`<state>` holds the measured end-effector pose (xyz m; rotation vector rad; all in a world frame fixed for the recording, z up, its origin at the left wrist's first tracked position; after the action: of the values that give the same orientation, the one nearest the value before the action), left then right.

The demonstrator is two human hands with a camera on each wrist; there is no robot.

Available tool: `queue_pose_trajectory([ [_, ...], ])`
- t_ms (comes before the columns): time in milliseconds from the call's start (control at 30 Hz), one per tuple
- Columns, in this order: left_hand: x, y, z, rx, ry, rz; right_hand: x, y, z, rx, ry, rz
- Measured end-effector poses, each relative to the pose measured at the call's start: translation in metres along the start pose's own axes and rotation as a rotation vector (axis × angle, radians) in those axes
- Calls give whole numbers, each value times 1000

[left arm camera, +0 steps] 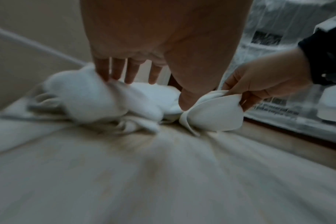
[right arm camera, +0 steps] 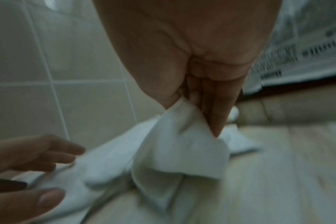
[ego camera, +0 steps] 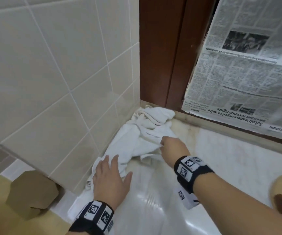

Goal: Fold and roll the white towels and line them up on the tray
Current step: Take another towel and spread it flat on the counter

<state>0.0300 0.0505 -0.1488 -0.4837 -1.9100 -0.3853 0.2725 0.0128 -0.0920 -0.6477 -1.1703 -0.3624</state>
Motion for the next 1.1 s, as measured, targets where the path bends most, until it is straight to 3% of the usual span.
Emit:
queue_pose_trajectory([
  [100, 47, 27, -44, -106, -87, -131, 81, -29, 12, 120, 22, -143],
  [200, 104, 64, -103, -335, -195, -221, 165, -71, 23, 239, 50, -301],
  [300, 150, 78, -169, -574, -415, -144, 236, -121, 26, 330, 64, -435],
  [467, 209, 37, -223, -594, -899, -152, 316, -207, 6, 402, 115, -552],
  [567, 252, -13, -237, -630, -886, -251, 335, -250, -15, 405, 56, -548],
  [733, 308, -106, -245, -747, -655, -317, 304, -282, -78, 311, 5, -441],
  [900, 327, -186, -252, -873, -378, -274, 191, -285, -127, 271, 140, -220],
  [1000, 324, -198, -222, -807, -345, -250, 120, -283, -163, 189, 237, -94],
  [1100, 305, -199, -179, -674, -415, -192, 80, -292, -202, 94, 415, -47],
])
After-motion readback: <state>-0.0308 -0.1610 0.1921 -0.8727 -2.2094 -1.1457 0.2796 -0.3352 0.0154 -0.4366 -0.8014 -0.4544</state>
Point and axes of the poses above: each hand's wrist, its own y-axis towards the middle knuckle, its own x-axis out of the back of the hand, z = x × y, the point moved 10 cm from there along y, towards the middle knuckle, and after that the axes turned 10 degrees about -x, right-handed, at the moved point
